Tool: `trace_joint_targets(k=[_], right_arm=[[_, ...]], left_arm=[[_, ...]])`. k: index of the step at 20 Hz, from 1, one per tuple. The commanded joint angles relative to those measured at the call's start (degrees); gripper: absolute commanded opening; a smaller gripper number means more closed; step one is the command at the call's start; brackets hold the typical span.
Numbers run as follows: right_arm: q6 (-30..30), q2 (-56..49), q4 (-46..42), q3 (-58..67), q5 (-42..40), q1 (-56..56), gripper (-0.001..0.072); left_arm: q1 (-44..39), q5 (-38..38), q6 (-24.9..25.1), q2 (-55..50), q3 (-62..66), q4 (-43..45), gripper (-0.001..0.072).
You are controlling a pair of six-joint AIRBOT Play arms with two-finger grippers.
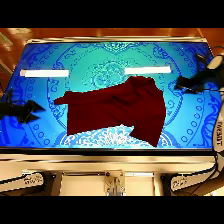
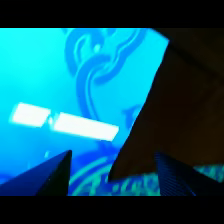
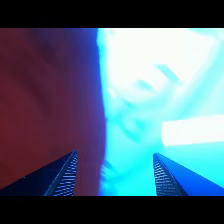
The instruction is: Fold the shirts.
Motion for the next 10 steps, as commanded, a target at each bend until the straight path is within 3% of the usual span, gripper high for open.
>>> trace_joint_targets(k=[1, 3, 5, 10], right_arm=[[-0.3, 1.7, 1.1, 0.0, 17.0, -10.0, 0.0593], [1.0, 1.7, 10.6, 0.0, 16.9, -13.8, 0.0593], [0.9, 1.7, 13.9, 0.0, 15.5, -14.5, 0.0593], [1.0, 1.7, 15.3, 0.0, 9.7, -14.5, 0.0594]], left_arm=[[3.5, -6.7, 5.4, 0.7, -11.6, -1.0, 0.0598], [3.5, -0.4, 10.3, 0.7, -17.8, -10.2, 0.0598], [3.2, 4.3, 11.9, 0.4, -20.4, -15.4, 0.0598], [-1.9, 8.0, 11.6, -3.0, -20.8, -16.3, 0.0598]])
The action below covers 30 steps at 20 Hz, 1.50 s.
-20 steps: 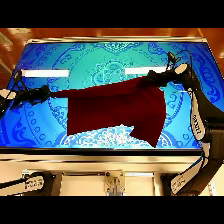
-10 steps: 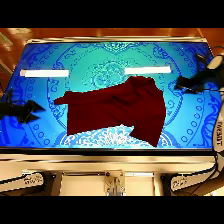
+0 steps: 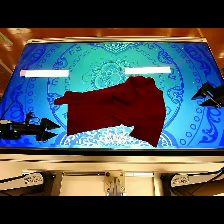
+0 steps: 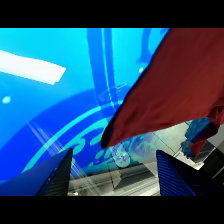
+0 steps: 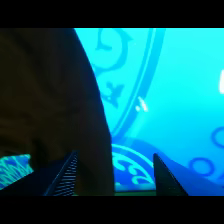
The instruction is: Fold the shirts.
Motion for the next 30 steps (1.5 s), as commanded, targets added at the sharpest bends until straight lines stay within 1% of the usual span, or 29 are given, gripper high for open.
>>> trace_joint_targets(k=[1, 4, 5, 8, 11, 12, 13, 14, 15, 17, 19, 20, 21, 22, 24, 25, 26, 27, 28, 29, 30], right_arm=[[0.0, 0.1, 2.2, 0.0, -2.0, -0.8, 0.0594], [-0.4, 0.1, 0.9, 0.0, -2.4, -0.8, 0.0594], [-0.4, 0.1, 0.5, 0.0, -2.4, -0.8, 0.0594], [-0.3, 0.1, -2.1, 0.0, -2.3, -0.8, 0.0594], [-0.4, -0.7, -4.2, -1.3, -0.4, -0.7, 0.0596], [-0.8, -0.6, -4.0, -3.6, -0.3, -0.7, 0.0607], [-1.4, -0.7, -3.5, -6.4, -0.4, -0.6, 0.0637], [-2.1, -0.7, -3.7, -10.0, -1.4, -0.2, 0.0637], [-3.0, -0.6, -3.5, -13.5, -3.0, 0.8, 0.0637], [-5.7, -0.7, -1.3, -20.9, -8.8, 3.8, 0.0637], [-6.2, -1.4, 1.0, -25.5, -16.2, 6.2, 0.0637], [-6.3, -2.2, 2.8, -26.5, -18.9, 6.9, 0.0637], [-7.0, -3.7, 5.3, -26.7, -20.6, 7.6, 0.0636], [-8.0, -5.0, 8.1, -26.7, -21.7, 8.2, 0.0636], [-9.6, -7.6, 12.9, -26.7, -23.8, 9.6, 0.0636], [-9.8, -8.6, 13.8, -26.7, -24.6, 10.4, 0.0602], [-9.8, -9.4, 13.7, -26.7, -25.4, 11.3, 0.0602], [-9.8, -9.8, 13.5, -26.7, -26.0, 12.1, 0.0547], [-9.7, -9.9, 13.4, -26.7, -27.0, 12.8, 0.0389], [-9.7, -9.7, 12.9, -26.4, -27.5, 13.1, 0.0167], [-9.9, -9.2, 13.2, -25.8, -27.0, 13.1, 0.0068]], left_arm=[[-4.3, 4.2, 1.0, -2.4, -1.3, -3.5, 0.0598], [-9.7, 7.0, 1.0, -5.0, -1.2, -5.6, 0.0598], [-11.3, 8.1, 1.0, -5.5, -1.1, -6.5, 0.058], [-14.3, 11.8, 0.9, -5.5, -1.1, -10.8, 0.0578], [-17.4, 14.7, -2.7, -5.5, -1.1, -11.6, 0.041], [-18.2, 15.1, -3.2, -5.5, -1.1, -11.6, 0.0309], [-18.8, 15.2, -3.1, -5.5, -1.1, -11.6, 0.0193], [-19.1, 15.1, -3.1, -5.5, -1.1, -11.6, 0.01], [-19.2, 14.7, -2.4, -5.3, -1.1, -11.6, 0.0042], [-19.2, 13.6, -1.5, -4.5, -1.0, -11.6, 0.0041], [-19.1, 13.4, -1.3, -2.6, -0.9, -11.5, 0.0041], [-19.1, 13.3, 0.5, -1.4, -0.8, -11.6, 0.0041], [-19.1, 12.8, 3.2, -0.1, -0.6, -11.5, 0.0041], [-19.1, 11.8, 4.7, 1.2, -0.4, -11.5, 0.0041], [-19.1, 11.4, 4.6, 3.5, -0.2, -11.5, 0.0041], [-19.0, 11.4, 4.6, 4.3, -0.1, -11.5, 0.0041], [-19.0, 11.4, 4.6, 4.9, 0.1, -11.5, 0.0041], [-19.0, 11.4, 4.6, 5.3, 0.5, -11.5, 0.0042], [-19.0, 11.4, 4.6, 5.6, 1.1, -11.5, 0.0041], [-19.0, 11.4, 4.6, 5.9, 1.9, -11.5, 0.0041], [-19.0, 11.6, 4.6, 6.3, 3.3, -11.0, 0.004]])
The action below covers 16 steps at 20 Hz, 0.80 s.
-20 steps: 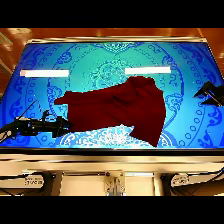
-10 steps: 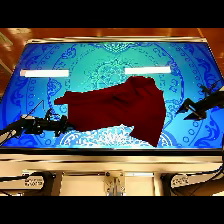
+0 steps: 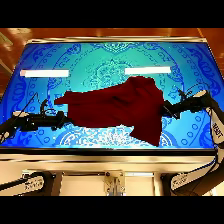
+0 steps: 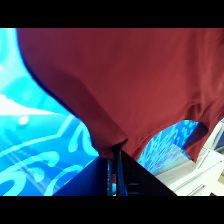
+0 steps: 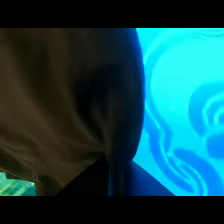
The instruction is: Fold the shirts.
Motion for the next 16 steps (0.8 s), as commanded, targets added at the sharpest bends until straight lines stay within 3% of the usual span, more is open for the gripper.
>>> trace_joint_targets(k=[1, 5, 8, 12, 16], right_arm=[[-2.5, 0.9, 1.4, 1.2, -2.1, 1.3, 0.0064], [-10.7, 13.7, 1.9, 8.5, -0.2, 1.3, 0.0063], [-12.7, 28.4, 1.7, 20.9, -2.1, 1.3, 0.0063], [-12.6, 47.9, 0.4, 34.3, -14.2, 1.2, 0.0064], [-8.0, 63.1, -10.2, 36.2, -18.3, 1.2, 0.0064]], left_arm=[[0.0, 0.3, 0.4, 2.2, 3.8, 2.4, 0.0039], [0.0, 0.8, -2.1, 9.9, 20.2, 13.0, 0.0039], [0.0, 6.2, -2.1, 17.6, 39.5, 14.5, 0.004], [-0.1, 10.2, -2.1, 25.4, 64.0, 14.6, 0.0042], [-0.1, 9.9, -2.2, 34.4, 69.8, 15.9, 0.0041]])
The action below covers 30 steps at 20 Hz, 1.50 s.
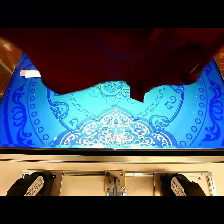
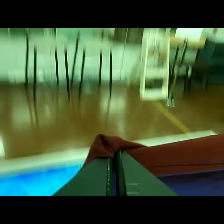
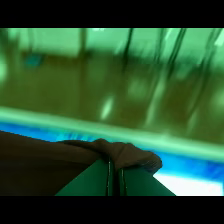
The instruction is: Fold the shirts.
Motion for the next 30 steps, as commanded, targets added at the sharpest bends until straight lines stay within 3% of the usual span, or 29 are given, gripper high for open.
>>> trace_joint_targets(k=[1, 4, 8, 13, 17, 21, 23, 25, 28, 30], right_arm=[[5.7, 13.3, -10.2, 2.9, -2.5, 0.0, 0.0064], [8.6, 18.8, -17.3, 2.9, 5.4, 0.0, 0.0063], [8.6, 20.9, -20.9, 2.9, 13.4, 0.0, 0.0064], [9.3, 20.0, -21.1, 2.9, 23.6, 0.0, 0.0063], [9.2, 15.6, -21.1, -1.8, 34.1, 1.0, 0.0063], [13.4, 6.9, -15.8, -16.3, 43.9, 1.3, 0.0063], [13.9, 1.6, -14.4, -25.1, 37.8, 1.3, 0.0063], [13.8, -5.7, -11.5, -30.8, 25.4, 1.3, 0.0063], [13.2, -20.0, -1.0, -31.8, 7.9, 1.4, 0.0063], [9.5, -28.2, 6.1, -31.6, -3.8, 2.8, 0.0063]], left_arm=[[0.0, -0.4, -1.7, 8.1, 6.3, 3.5, 0.0041], [0.0, -6.3, -8.9, 12.8, 6.3, 11.6, 0.0041], [0.0, -18.1, -10.2, 15.7, 6.3, 18.9, 0.0041], [0.0, -30.2, -12.7, 15.5, 4.5, 19.9, 0.0041], [0.0, -32.7, -12.7, 15.5, -4.7, 21.4, 0.0041], [0.0, -31.5, -12.7, 15.0, -24.3, 22.1, 0.0041], [0.0, -26.4, -13.2, 12.4, -34.7, 23.7, 0.0041], [0.0, -17.4, -14.7, 6.5, -41.8, 23.7, 0.0042], [0.0, -7.4, -14.6, -9.0, -41.8, 21.2, 0.0042], [0.0, -1.5, -11.5, -20.2, -37.9, 15.8, 0.0042]])
